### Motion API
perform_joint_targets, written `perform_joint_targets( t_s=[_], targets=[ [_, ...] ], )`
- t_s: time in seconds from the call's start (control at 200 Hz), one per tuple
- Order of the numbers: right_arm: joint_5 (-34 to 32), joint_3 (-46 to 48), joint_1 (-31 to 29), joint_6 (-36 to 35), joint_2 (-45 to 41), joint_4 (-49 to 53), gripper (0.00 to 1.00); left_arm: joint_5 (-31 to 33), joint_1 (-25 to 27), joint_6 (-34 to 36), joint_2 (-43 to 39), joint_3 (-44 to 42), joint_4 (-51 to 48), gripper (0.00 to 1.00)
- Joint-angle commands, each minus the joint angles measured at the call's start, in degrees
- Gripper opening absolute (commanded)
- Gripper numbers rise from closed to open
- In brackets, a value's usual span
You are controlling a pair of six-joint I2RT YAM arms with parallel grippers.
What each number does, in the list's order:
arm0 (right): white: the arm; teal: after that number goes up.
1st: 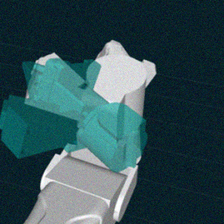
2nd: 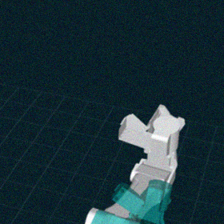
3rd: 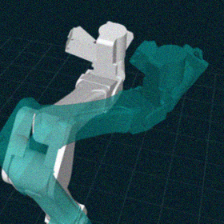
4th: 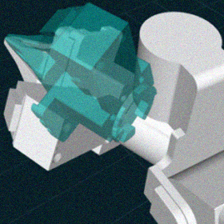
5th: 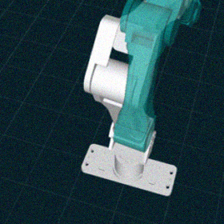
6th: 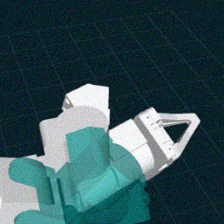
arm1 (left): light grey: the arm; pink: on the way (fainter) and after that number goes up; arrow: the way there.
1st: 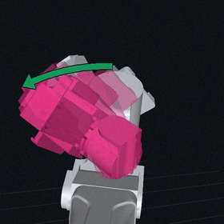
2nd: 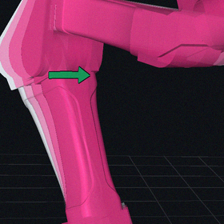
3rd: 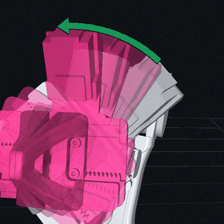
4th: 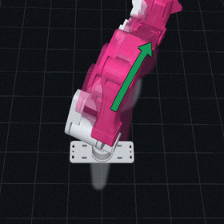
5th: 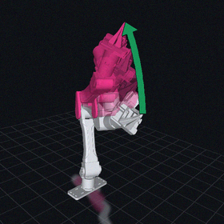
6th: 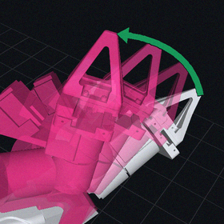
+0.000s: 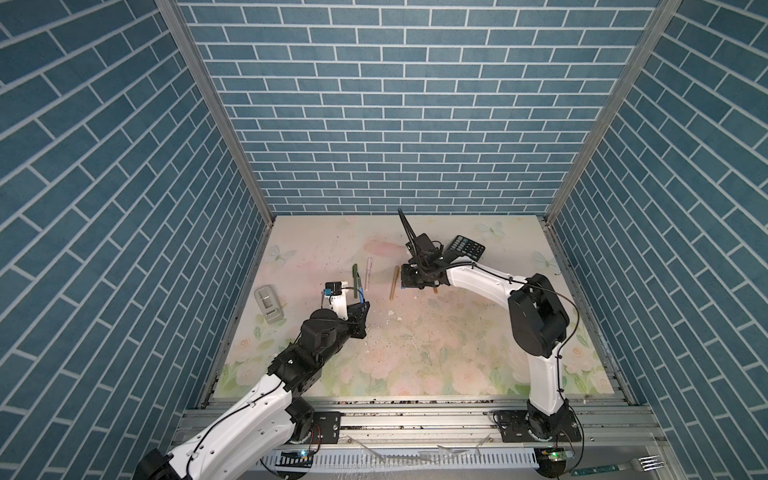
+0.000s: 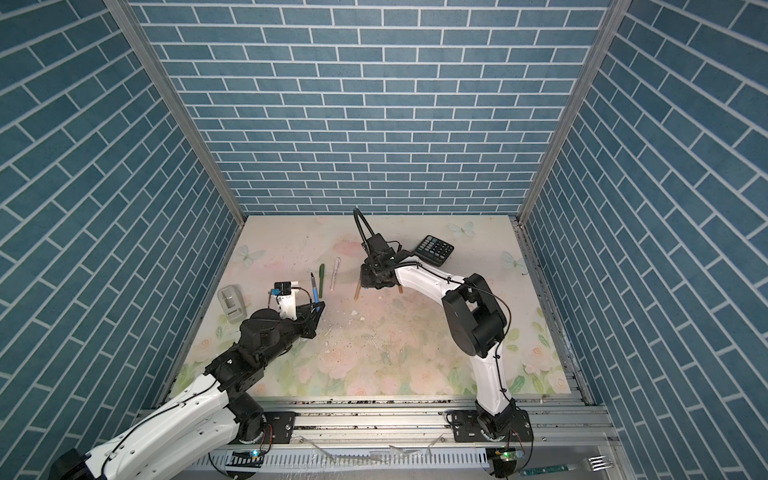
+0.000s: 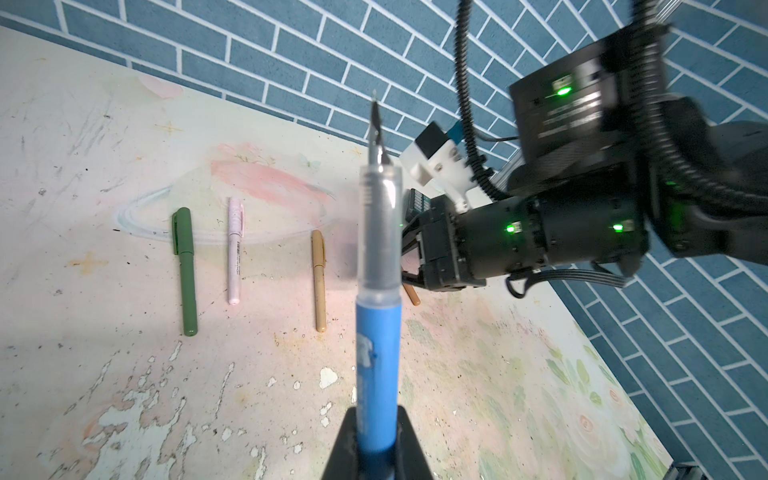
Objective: Insert the pens into the pen caps
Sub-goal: 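Lift the blue cap with the right gripper and carry it toward the left gripper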
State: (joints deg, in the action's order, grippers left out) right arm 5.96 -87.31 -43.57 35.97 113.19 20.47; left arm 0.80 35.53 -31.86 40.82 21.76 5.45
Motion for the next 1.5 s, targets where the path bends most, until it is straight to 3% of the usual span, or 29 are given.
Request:
perform_joint_targets(
  t_s=[0.0,0.075,0.405,0.695,0.91,1.24,1.495],
  targets=[
    [1.1,5.4,-0.1,0.6,-6.5,-12.6,0.05,-0.6,-0.2,1.0,0.7,-0.3,3.2,0.00],
    [0.8,8.6,-0.1,0.6,-9.3,-15.9,0.05,-0.9,-0.2,0.8,1.6,-0.3,4.6,0.00],
    [0.3,12.8,0.0,0.7,-11.7,-13.1,0.05,-1.8,-0.2,1.3,4.7,1.4,5.0,0.00],
    [3.7,12.5,0.3,1.5,-10.7,4.0,0.07,-2.5,-0.2,1.0,5.1,1.2,4.4,0.00],
    [0.7,8.6,0.5,-3.2,-7.7,19.0,0.08,-2.8,-0.2,0.9,5.0,0.7,4.7,0.00],
    [-2.6,4.2,-0.5,-6.6,0.7,23.9,0.11,-4.1,-0.2,0.8,5.9,1.2,5.4,0.00],
    [-2.4,4.2,-0.8,-6.7,2.5,23.1,0.15,-4.1,-0.2,0.7,5.4,0.6,5.5,0.00]
  ],
)
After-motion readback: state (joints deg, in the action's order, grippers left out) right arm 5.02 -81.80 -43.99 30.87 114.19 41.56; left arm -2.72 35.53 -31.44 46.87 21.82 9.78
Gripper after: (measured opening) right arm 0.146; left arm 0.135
